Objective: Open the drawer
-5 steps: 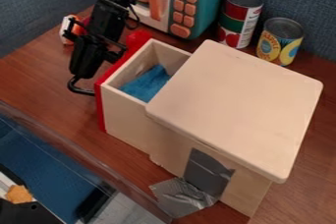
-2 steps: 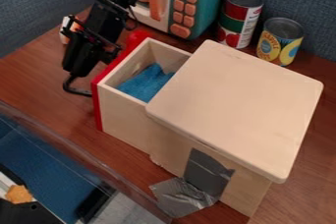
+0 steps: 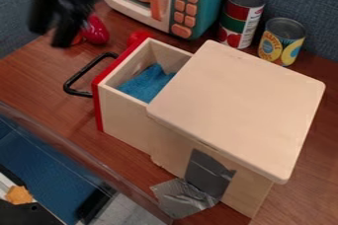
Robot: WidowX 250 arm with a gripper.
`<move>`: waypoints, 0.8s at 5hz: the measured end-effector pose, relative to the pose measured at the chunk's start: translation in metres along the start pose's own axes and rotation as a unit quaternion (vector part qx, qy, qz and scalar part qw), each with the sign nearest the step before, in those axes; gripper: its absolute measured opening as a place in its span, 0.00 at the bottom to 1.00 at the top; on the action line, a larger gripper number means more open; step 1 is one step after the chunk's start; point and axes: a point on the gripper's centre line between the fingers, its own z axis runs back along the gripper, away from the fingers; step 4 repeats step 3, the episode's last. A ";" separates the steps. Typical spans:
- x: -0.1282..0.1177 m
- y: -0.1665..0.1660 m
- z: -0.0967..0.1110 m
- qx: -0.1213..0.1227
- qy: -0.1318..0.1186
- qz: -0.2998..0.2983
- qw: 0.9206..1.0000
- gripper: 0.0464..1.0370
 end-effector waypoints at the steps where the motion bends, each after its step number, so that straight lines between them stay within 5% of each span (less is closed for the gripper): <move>1: -0.037 0.012 0.022 0.015 -0.057 -0.005 0.998 0.97; 3: -0.081 0.031 0.033 -0.014 -0.183 0.002 0.983 0.96; 4: -0.081 0.031 0.033 -0.014 -0.183 0.002 0.983 0.96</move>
